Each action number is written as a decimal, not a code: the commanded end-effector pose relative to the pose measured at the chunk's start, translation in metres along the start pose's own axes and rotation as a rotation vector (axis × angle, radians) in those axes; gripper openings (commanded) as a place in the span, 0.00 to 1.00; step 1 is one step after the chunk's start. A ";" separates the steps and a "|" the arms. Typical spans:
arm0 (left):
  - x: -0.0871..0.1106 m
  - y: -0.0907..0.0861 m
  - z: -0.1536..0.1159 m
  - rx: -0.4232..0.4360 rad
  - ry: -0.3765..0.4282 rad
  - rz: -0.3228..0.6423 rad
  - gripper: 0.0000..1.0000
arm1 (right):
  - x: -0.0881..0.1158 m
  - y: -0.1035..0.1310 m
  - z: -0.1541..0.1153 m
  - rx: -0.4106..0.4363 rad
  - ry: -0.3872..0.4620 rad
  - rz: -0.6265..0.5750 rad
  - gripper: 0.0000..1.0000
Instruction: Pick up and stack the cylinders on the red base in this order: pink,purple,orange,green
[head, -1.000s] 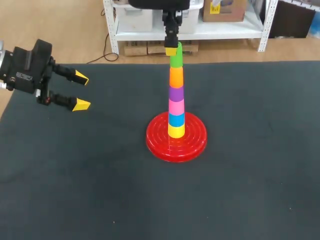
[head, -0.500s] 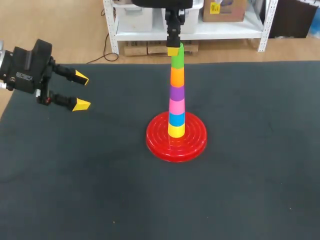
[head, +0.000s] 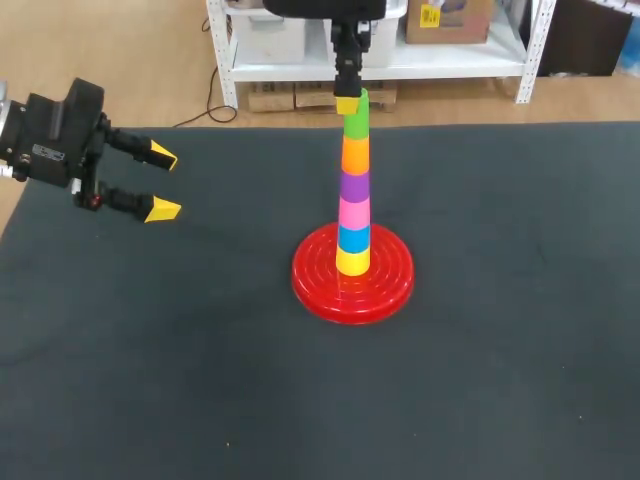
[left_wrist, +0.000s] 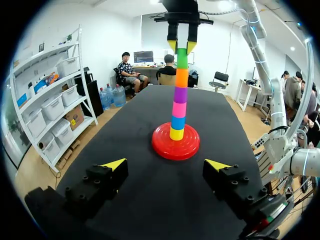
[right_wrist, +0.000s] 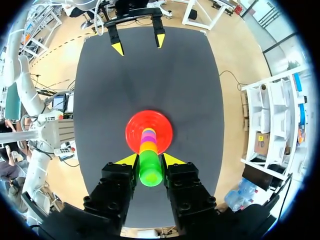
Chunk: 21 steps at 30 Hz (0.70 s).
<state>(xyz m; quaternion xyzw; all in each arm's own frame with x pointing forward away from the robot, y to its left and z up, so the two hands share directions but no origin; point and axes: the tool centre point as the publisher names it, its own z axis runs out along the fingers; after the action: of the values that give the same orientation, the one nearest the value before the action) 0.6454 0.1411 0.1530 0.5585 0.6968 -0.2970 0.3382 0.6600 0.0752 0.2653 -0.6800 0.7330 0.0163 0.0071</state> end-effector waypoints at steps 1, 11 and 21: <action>0.001 -0.001 0.000 -0.003 -0.003 0.002 1.00 | 0.000 -0.003 0.004 -0.006 -0.001 0.005 0.00; 0.001 -0.001 0.000 -0.003 -0.003 0.002 1.00 | -0.001 -0.007 0.017 -0.051 -0.017 0.028 0.00; 0.001 -0.001 0.000 -0.003 -0.003 0.002 1.00 | -0.006 -0.004 0.005 -0.023 -0.064 0.054 1.00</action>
<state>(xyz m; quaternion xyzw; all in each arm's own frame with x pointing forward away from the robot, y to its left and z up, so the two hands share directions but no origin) 0.6454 0.1412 0.1529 0.5585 0.6968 -0.2970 0.3382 0.6712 0.0826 0.2607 -0.6596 0.7499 0.0497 0.0146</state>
